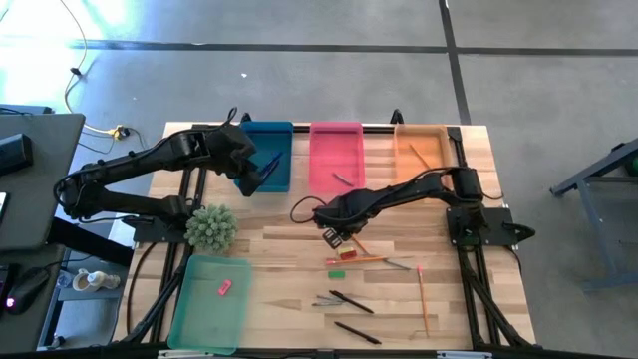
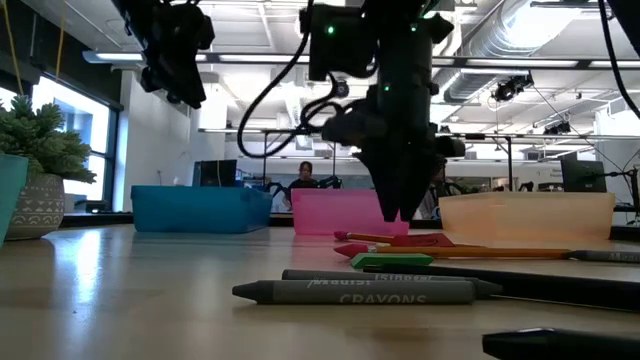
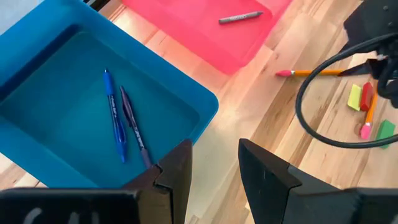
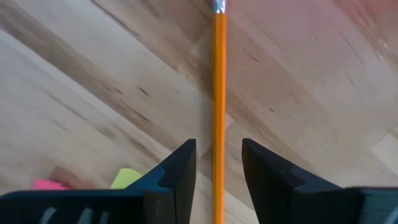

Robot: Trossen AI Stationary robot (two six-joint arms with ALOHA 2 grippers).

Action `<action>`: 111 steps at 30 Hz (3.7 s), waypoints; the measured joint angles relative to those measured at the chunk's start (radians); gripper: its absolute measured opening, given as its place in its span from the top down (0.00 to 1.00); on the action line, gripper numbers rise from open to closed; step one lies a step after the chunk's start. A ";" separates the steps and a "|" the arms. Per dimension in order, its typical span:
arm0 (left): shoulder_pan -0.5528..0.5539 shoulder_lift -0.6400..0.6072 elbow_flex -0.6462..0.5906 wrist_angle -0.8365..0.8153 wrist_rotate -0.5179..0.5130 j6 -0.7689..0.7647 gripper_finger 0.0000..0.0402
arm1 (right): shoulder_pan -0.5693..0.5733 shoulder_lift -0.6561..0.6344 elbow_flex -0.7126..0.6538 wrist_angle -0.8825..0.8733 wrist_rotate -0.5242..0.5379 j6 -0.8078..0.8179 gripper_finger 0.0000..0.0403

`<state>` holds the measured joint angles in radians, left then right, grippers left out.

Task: Sort crayons/erasers/pens/pencils in bins
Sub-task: Put the orange pencil into the orange bin

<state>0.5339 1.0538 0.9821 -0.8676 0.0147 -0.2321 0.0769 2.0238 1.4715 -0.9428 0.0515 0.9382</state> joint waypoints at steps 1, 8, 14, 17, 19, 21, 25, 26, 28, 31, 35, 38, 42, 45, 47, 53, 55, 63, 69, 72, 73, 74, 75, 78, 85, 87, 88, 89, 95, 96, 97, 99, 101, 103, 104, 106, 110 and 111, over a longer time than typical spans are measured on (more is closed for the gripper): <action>0.000 0.000 0.000 0.000 0.000 0.000 0.71 | 0.002 0.008 0.000 0.003 0.000 0.004 0.71; 0.000 0.000 0.000 -0.001 0.000 0.000 0.71 | 0.011 0.054 0.000 0.016 -0.002 0.005 0.71; 0.000 0.000 0.000 -0.004 0.000 0.000 0.71 | 0.011 0.072 0.002 0.018 -0.025 0.031 0.76; 0.000 0.000 0.000 -0.004 0.000 0.000 0.71 | 0.011 0.073 0.002 0.019 -0.025 0.031 0.84; 0.000 0.000 0.000 -0.004 0.000 0.000 0.71 | 0.011 0.073 0.002 0.019 -0.023 0.031 0.91; 0.000 0.000 0.000 -0.004 0.000 0.000 0.71 | 0.011 0.073 0.002 0.018 -0.023 0.029 0.96; 0.000 0.000 0.000 -0.004 0.000 0.001 0.71 | 0.012 0.073 0.003 0.008 -0.007 0.024 0.97; 0.000 0.000 0.000 -0.004 0.000 0.007 0.71 | 0.012 0.074 0.003 0.005 -0.007 0.022 0.96; 0.000 0.000 0.000 -0.004 0.000 0.024 0.71 | 0.012 0.075 0.003 0.000 -0.007 0.001 0.96; 0.000 0.000 0.000 -0.004 0.000 0.027 0.71 | 0.016 0.064 -0.001 -0.008 -0.001 -0.020 0.98; 0.000 0.001 0.000 -0.003 0.000 0.027 0.71 | 0.028 0.023 -0.005 -0.039 0.048 -0.022 0.99; 0.000 0.001 0.000 -0.003 0.000 0.027 0.71 | 0.036 -0.015 -0.003 -0.055 0.093 -0.021 0.99; 0.000 0.001 0.000 -0.003 0.000 0.027 0.71 | 0.042 -0.075 -0.003 -0.065 0.155 -0.023 0.99; 0.002 0.001 0.000 -0.003 0.000 0.027 0.71 | 0.041 -0.127 -0.003 -0.096 0.221 -0.023 0.99; 0.002 0.001 0.000 -0.003 0.000 0.027 0.71 | 0.036 -0.161 -0.003 -0.121 0.273 -0.023 0.99; 0.002 0.001 0.000 0.002 0.000 0.027 0.71 | 0.005 -0.265 -0.002 -0.223 0.426 -0.054 0.99; 0.002 0.001 0.000 0.003 -0.003 0.032 0.71 | -0.011 -0.298 -0.002 -0.250 0.477 -0.065 0.99; 0.002 0.001 0.000 0.005 -0.003 0.105 0.71 | -0.103 -0.400 -0.002 -0.377 0.611 -0.126 0.99; 0.002 0.001 0.000 0.049 -0.003 0.150 0.71 | -0.211 -0.505 -0.156 -0.297 0.617 -0.181 0.99; 0.002 0.001 0.000 0.093 -0.003 0.150 0.71 | -0.268 -0.578 -0.255 -0.218 0.580 -0.204 0.99; 0.002 0.001 0.000 0.110 -0.004 0.150 0.71 | -0.285 -0.602 -0.285 -0.188 0.573 -0.215 0.99; 0.002 0.002 0.000 0.128 -0.003 0.150 0.71 | -0.301 -0.628 -0.315 -0.152 0.569 -0.229 0.99; 0.002 0.003 0.000 0.147 -0.003 0.150 0.71 | -0.318 -0.650 -0.343 -0.117 0.567 -0.242 0.99; 0.002 0.006 0.000 0.207 -0.004 0.158 0.71 | -0.373 -0.713 -0.421 -0.020 0.566 -0.291 0.99; 0.003 0.033 0.000 0.359 -0.007 0.158 0.71 | -0.500 -0.775 -0.562 0.127 0.559 -0.407 1.00; 0.003 0.044 0.000 0.392 -0.007 0.158 0.71 | -0.537 -0.775 -0.591 0.155 0.541 -0.444 1.00; 0.003 0.049 0.000 0.416 -0.007 0.158 0.71 | -0.555 -0.775 -0.605 0.170 0.531 -0.455 1.00; 0.003 0.054 0.000 0.429 -0.007 0.158 0.71 | -0.573 -0.775 -0.619 0.185 0.520 -0.469 1.00; 0.003 0.099 0.000 0.509 -0.008 0.158 0.71 | -0.686 -0.775 -0.684 0.217 0.443 -0.523 1.00; 0.003 0.107 0.000 0.515 -0.010 0.159 0.71 | -0.703 -0.775 -0.697 0.220 0.439 -0.534 1.00; 0.003 0.117 0.000 0.523 -0.011 0.163 0.71 | -0.720 -0.775 -0.710 0.223 0.430 -0.548 1.00; 0.003 0.134 0.000 0.536 -0.011 0.169 0.71 | -0.751 -0.775 -0.732 0.236 0.402 -0.571 1.00; 0.003 0.151 0.000 0.537 -0.011 0.167 0.71 | -0.774 -0.775 -0.751 0.244 0.373 -0.586 1.00; 0.003 0.167 0.000 0.537 -0.011 0.165 0.71 | -0.793 -0.774 -0.765 0.252 0.357 -0.608 1.00; 0.003 0.175 0.000 0.537 -0.011 0.160 0.71 | -0.801 -0.774 -0.770 0.254 0.354 -0.625 1.00; 0.003 0.188 0.000 0.538 -0.011 0.148 0.71 | -0.816 -0.774 -0.780 0.253 0.341 -0.653 1.00; 0.003 0.212 0.000 0.538 -0.011 0.133 0.71 | -0.840 -0.774 -0.791 0.253 0.304 -0.678 1.00; 0.003 0.217 0.000 0.538 -0.011 0.132 0.71 | -0.844 -0.774 -0.795 0.253 0.297 -0.678 1.00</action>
<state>0.5369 1.2708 0.9825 -0.3301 0.0036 -0.1004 -0.7673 1.2495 0.6770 -0.6903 0.3486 0.2600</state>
